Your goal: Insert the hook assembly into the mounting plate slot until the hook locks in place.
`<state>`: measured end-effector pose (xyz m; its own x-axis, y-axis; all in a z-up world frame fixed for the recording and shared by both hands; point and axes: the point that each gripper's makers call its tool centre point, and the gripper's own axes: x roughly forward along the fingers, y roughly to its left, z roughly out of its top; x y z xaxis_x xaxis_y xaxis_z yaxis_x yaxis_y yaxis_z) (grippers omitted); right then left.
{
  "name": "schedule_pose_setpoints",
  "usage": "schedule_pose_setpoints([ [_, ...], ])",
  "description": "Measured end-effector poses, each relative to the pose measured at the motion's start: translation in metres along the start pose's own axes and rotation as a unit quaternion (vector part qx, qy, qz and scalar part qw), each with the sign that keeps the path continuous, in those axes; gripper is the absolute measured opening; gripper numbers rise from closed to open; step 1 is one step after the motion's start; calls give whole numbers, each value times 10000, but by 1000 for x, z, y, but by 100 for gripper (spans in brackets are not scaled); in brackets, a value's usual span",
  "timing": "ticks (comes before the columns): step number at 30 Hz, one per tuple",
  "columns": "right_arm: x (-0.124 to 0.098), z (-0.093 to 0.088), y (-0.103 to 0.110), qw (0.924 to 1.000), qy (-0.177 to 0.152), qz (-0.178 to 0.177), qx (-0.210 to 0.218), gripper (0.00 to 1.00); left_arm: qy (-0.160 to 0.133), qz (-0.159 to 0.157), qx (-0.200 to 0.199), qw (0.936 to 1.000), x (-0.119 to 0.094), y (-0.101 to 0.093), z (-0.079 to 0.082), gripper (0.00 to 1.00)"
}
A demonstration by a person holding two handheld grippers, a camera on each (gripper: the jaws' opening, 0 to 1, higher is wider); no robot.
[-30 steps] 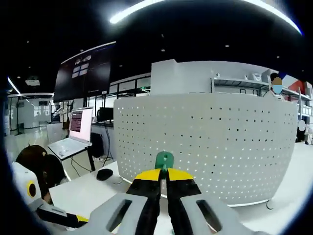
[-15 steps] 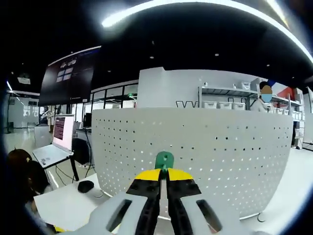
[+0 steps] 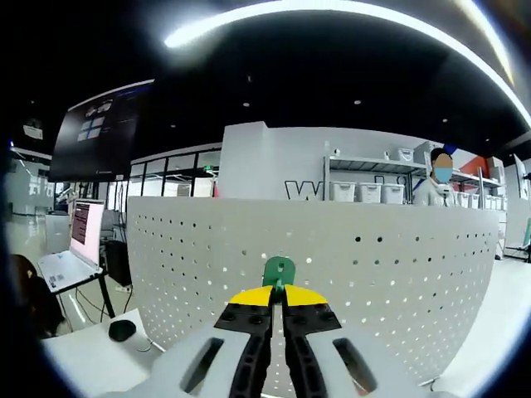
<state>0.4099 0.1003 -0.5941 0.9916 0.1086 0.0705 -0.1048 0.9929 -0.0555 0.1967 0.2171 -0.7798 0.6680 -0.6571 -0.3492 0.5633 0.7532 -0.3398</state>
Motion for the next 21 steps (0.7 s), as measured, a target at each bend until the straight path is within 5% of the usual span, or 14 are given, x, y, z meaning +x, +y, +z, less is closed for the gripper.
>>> schedule_pose_setpoints([
  [21,29,13,-28,9987,-79,-447,-219,0,234,113,115,9996,1,7,-10,99],
])
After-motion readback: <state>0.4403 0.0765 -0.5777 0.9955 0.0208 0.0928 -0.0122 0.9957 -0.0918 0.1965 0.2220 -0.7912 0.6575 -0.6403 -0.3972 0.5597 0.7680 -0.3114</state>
